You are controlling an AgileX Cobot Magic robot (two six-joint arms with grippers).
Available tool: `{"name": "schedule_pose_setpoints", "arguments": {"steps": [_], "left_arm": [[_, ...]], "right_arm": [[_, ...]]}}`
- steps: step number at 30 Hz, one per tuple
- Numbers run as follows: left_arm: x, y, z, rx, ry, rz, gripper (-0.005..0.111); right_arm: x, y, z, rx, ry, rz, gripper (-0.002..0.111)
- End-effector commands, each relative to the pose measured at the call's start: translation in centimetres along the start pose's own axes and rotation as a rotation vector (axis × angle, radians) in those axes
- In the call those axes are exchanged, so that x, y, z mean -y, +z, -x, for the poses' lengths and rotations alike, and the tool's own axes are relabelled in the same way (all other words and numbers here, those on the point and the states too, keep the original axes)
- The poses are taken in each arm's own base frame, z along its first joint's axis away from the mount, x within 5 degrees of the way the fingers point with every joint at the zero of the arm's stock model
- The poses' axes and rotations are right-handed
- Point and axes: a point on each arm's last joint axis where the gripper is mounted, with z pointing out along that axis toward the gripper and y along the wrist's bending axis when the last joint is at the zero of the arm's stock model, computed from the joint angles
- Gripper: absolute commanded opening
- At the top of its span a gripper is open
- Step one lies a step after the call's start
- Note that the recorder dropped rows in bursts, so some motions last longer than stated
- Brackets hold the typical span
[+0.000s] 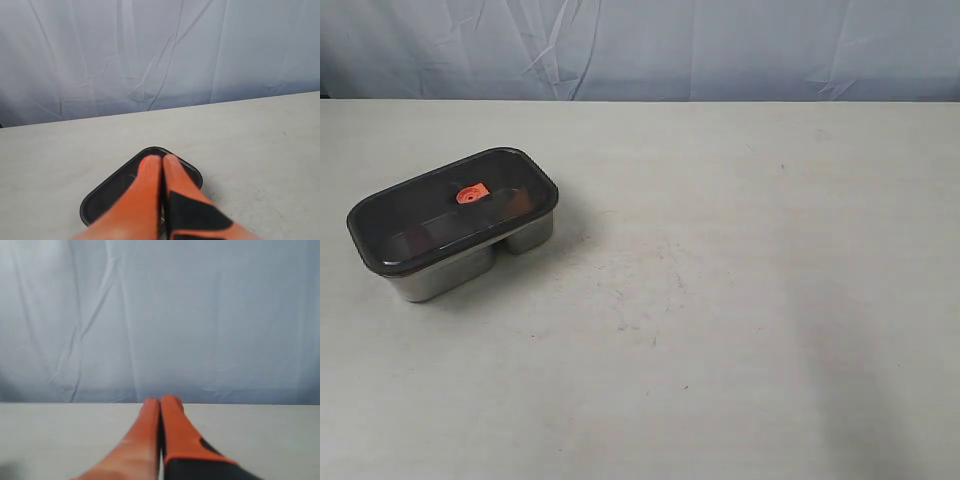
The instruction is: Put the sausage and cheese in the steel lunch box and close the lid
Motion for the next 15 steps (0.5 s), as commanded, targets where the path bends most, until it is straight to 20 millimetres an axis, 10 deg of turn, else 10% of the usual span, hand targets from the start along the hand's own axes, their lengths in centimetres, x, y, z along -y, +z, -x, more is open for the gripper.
{"name": "schedule_pose_setpoints", "arguments": {"steps": [1,15], "left_arm": [[0.0,-0.1,-0.1,0.001,-0.002,-0.002,0.0],[0.0,-0.1,-0.1,0.001,-0.002,-0.002,0.0]], "right_arm": [[1.6,-2.6,-3.7,0.075,0.047,-0.136,-0.001],[1.7,-6.0,-9.0,0.011,0.049,-0.222,-0.001]]}}
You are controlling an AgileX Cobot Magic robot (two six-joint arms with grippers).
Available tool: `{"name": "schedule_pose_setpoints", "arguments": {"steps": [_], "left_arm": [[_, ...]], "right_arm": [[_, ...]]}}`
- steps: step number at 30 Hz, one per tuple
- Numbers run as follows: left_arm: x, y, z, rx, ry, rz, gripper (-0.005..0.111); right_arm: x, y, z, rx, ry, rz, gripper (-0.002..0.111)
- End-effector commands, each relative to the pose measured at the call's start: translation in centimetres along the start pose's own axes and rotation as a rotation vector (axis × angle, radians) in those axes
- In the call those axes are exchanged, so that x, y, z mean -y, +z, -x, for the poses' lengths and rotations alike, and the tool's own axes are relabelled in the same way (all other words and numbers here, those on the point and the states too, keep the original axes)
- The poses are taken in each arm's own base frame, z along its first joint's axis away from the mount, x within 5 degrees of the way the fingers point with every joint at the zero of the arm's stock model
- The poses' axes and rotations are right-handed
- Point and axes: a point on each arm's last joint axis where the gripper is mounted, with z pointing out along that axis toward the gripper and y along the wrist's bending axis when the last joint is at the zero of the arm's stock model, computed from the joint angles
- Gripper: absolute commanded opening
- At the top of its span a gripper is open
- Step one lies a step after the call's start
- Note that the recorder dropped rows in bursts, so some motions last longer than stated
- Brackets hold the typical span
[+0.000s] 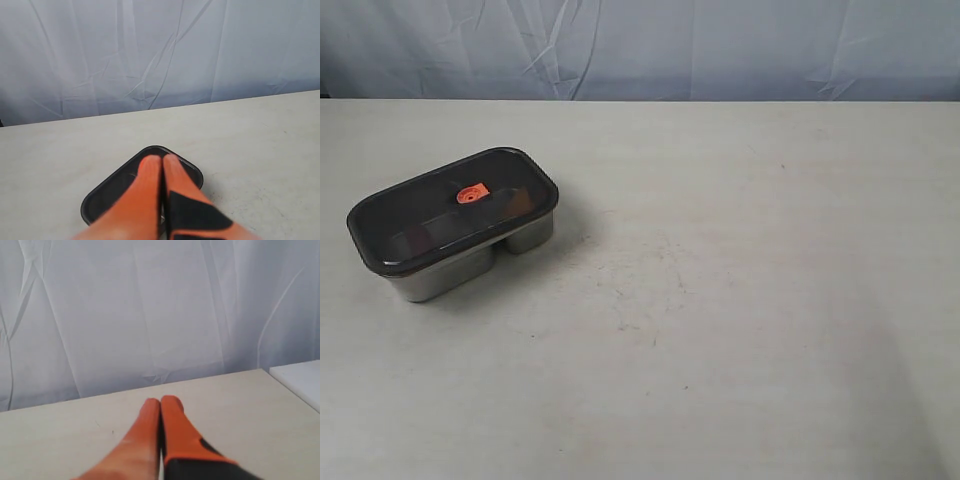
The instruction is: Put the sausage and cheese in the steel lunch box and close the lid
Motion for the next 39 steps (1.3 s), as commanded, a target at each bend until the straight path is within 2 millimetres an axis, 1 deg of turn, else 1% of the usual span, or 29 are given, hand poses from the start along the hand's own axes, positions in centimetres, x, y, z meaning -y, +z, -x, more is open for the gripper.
{"name": "schedule_pose_setpoints", "arguments": {"steps": [1,5,7,10,13,14,15,26,29,37,39], "left_arm": [[0.1,-0.1,-0.1,0.006,-0.004,-0.002,0.0],[0.1,-0.1,-0.1,0.006,-0.004,-0.002,0.0],[0.1,-0.1,-0.1,0.006,-0.004,-0.002,0.0],[0.0,-0.1,-0.1,0.005,-0.003,-0.001,0.0],[0.0,-0.1,-0.1,0.005,-0.003,-0.001,0.0],[0.0,-0.1,-0.1,0.005,-0.003,-0.001,0.0],[0.0,-0.1,-0.1,0.005,-0.003,-0.001,0.0],[0.1,-0.1,-0.1,0.005,-0.001,-0.005,0.0],[0.4,-0.1,-0.2,-0.008,0.033,-0.037,0.0],[0.3,-0.1,-0.2,-0.004,0.038,-0.033,0.0],[0.0,0.4,-0.4,0.004,0.031,-0.017,0.0]], "right_arm": [[0.1,0.0,-1.0,-0.053,-0.011,-0.007,-0.001],[0.3,0.2,-2.7,-0.076,-0.059,-0.016,-0.001],[0.4,0.0,-3.4,-0.073,-0.067,-0.019,-0.001],[0.6,-0.5,-5.1,-0.06,-0.066,-0.029,-0.001],[0.9,-0.4,-6.9,-0.115,-0.045,-0.042,-0.001],[0.9,-0.4,-6.9,-0.117,-0.036,-0.042,-0.001],[0.9,-0.5,-7.4,-0.165,-0.035,-0.045,-0.001],[0.9,-0.5,-7.5,-0.177,-0.031,-0.046,-0.001],[0.9,-0.5,-7.5,-0.177,-0.038,-0.047,-0.001],[0.9,-0.5,-7.5,-0.177,-0.038,-0.047,-0.001],[0.9,-0.5,-7.5,-0.177,-0.038,-0.047,-0.001]]}}
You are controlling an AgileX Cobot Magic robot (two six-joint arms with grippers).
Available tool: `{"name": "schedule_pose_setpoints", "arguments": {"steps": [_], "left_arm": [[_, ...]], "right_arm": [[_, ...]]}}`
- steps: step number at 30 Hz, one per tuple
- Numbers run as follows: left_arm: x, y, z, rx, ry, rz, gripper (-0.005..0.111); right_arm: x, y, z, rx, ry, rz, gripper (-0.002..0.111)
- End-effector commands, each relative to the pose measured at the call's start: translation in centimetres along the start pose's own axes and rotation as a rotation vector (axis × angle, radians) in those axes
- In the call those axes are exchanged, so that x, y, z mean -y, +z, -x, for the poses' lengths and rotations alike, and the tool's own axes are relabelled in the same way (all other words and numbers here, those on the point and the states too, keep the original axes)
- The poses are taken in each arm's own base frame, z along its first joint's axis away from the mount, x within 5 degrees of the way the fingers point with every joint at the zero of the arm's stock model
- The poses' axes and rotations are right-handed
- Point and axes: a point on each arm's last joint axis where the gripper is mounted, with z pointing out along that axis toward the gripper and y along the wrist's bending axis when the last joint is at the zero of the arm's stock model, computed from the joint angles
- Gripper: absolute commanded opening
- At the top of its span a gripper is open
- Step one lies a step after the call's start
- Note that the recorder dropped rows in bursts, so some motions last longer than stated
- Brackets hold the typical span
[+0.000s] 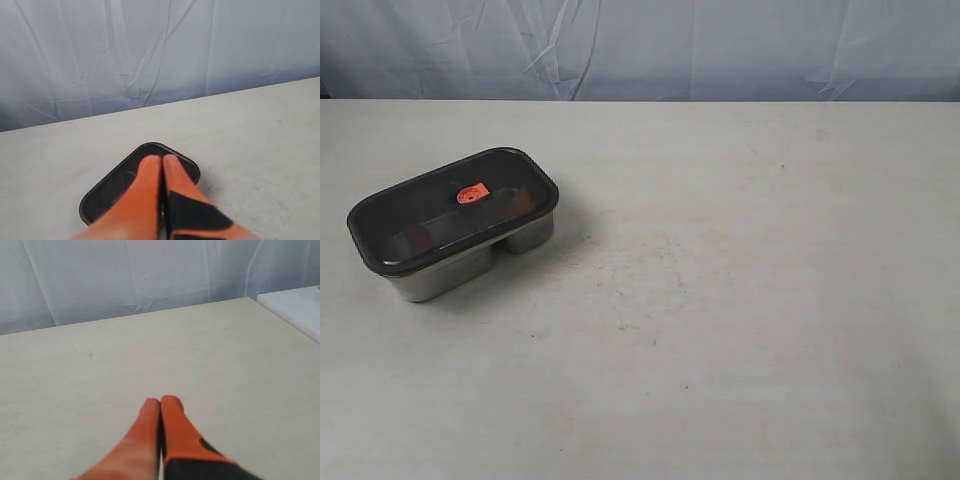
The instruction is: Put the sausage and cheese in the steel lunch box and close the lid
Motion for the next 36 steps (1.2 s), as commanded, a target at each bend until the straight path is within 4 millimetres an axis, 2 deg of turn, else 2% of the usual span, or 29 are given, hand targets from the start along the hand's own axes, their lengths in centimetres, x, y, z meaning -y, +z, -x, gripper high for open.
{"name": "schedule_pose_setpoints", "arguments": {"steps": [1,4,13,19,31,36], "left_arm": [[-0.4,0.8,-0.4,0.025,-0.021,0.021,0.0],[-1.1,1.3,-2.3,0.023,0.006,0.086,0.0],[-2.0,1.4,-11.2,0.07,-0.018,0.251,0.0],[-2.8,1.6,-15.7,0.102,-0.173,0.35,0.0],[-2.9,2.9,-20.3,0.086,-0.22,0.339,0.0],[-2.8,2.8,-20.9,0.113,-0.237,0.33,0.0]], "right_arm": [[0.1,0.0,0.0,0.011,-0.008,-0.008,-0.001],[0.0,0.0,0.0,0.011,-0.004,-0.007,-0.001],[0.0,0.0,0.0,0.011,-0.004,-0.007,-0.001],[0.0,0.0,0.0,0.011,-0.004,-0.007,-0.001],[0.0,0.0,0.0,0.011,-0.004,-0.007,-0.001],[0.0,0.0,0.0,0.011,-0.004,-0.007,-0.001]]}}
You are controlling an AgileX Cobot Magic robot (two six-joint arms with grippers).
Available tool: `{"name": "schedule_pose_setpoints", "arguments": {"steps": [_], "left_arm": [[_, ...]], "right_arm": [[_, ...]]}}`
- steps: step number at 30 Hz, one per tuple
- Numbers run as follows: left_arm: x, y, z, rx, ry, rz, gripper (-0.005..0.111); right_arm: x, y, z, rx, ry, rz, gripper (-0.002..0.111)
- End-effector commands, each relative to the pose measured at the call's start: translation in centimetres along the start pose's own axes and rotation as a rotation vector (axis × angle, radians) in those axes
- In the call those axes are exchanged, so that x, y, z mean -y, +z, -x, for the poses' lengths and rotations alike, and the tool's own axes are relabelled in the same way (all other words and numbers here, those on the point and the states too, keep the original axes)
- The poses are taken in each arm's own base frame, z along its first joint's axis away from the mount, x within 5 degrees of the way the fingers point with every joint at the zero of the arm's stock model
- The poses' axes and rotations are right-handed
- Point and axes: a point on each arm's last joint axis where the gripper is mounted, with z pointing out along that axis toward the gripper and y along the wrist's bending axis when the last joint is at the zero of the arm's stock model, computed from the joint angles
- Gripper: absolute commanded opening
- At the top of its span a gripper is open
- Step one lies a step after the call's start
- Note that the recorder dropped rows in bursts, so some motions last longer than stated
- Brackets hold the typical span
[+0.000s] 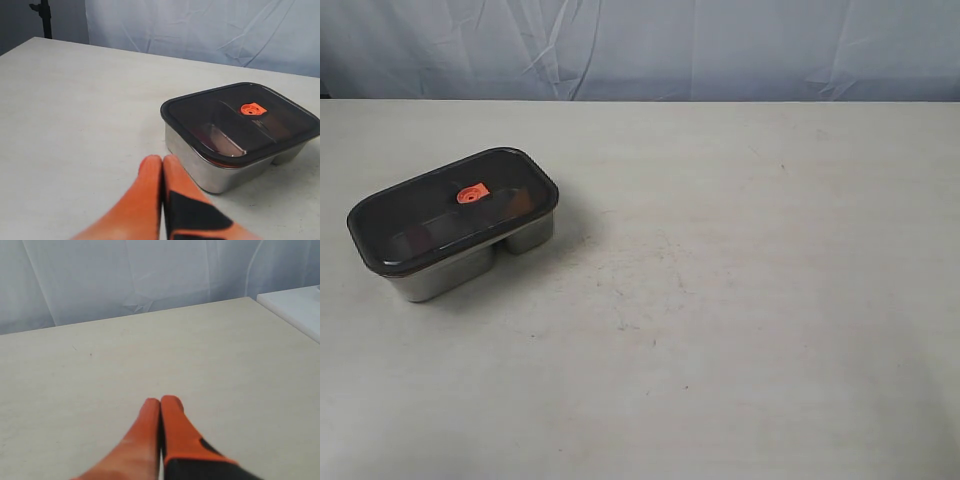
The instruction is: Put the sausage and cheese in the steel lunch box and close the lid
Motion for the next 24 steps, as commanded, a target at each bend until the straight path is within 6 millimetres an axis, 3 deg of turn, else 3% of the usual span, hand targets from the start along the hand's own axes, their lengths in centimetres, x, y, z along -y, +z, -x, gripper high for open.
{"name": "schedule_pose_setpoints", "arguments": {"steps": [1,24], "left_arm": [[0.1,-0.18,-0.09,0.053,-0.036,-0.025,0.0],[0.04,-0.31,0.48,0.123,0.029,-0.016,0.0]], "right_arm": [[0.05,-0.04,0.03,0.011,-0.006,-0.007,-0.001],[0.03,-0.04,0.03,0.011,-0.002,-0.006,-0.001]]}}
